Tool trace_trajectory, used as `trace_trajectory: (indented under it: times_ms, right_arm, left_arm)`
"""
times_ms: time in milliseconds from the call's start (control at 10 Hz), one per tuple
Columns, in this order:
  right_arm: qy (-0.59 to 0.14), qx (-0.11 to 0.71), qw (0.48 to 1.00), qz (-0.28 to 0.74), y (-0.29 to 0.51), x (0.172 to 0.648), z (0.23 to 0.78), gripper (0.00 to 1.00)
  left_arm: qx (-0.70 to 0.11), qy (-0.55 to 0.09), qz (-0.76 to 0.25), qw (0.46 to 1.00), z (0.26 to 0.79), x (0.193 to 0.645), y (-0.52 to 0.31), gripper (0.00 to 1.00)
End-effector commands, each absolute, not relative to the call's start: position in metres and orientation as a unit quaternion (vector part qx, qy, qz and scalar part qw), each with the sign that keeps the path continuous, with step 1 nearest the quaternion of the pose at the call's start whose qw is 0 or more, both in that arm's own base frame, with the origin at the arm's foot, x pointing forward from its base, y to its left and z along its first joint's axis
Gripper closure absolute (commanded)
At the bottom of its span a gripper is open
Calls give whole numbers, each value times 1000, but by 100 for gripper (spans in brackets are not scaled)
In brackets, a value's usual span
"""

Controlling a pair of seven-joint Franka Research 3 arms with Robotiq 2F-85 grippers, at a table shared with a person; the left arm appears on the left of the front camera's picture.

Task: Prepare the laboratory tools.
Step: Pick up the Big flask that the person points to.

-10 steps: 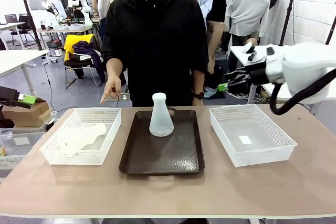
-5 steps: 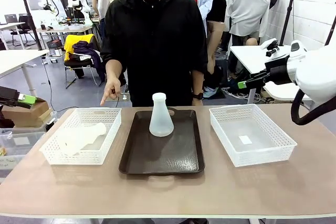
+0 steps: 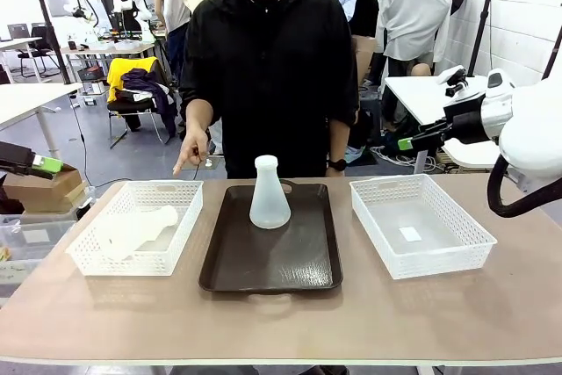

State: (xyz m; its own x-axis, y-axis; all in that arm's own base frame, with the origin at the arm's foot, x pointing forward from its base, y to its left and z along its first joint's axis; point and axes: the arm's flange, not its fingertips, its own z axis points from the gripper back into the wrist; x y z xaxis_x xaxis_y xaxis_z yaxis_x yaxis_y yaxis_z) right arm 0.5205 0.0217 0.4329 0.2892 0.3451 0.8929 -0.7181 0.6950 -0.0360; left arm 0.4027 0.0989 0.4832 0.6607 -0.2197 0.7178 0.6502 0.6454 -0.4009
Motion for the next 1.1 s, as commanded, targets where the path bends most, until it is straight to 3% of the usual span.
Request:
trace_trajectory:
  times_ms: [0, 200, 400, 700, 1000]
  right_arm:
    - [-486, 195, 783, 337, 22, 522, 434, 0]
    - [-486, 195, 783, 337, 22, 522, 434, 0]
    - [-486, 195, 783, 337, 22, 522, 434, 0]
    - [-486, 195, 783, 337, 22, 522, 434, 0]
    - [-486, 195, 783, 337, 22, 522, 434, 0]
  left_arm:
    - [-233, -312, -334, 858, 535, 425, 50, 0]
    - [-124, -266, -401, 867, 556, 445, -6, 0]
    - [-41, -213, -465, 859, 535, 468, -53, 0]
    - [14, -144, -497, 856, 474, 490, -94, 0]
    - [39, -119, -478, 869, 419, 510, -107, 0]
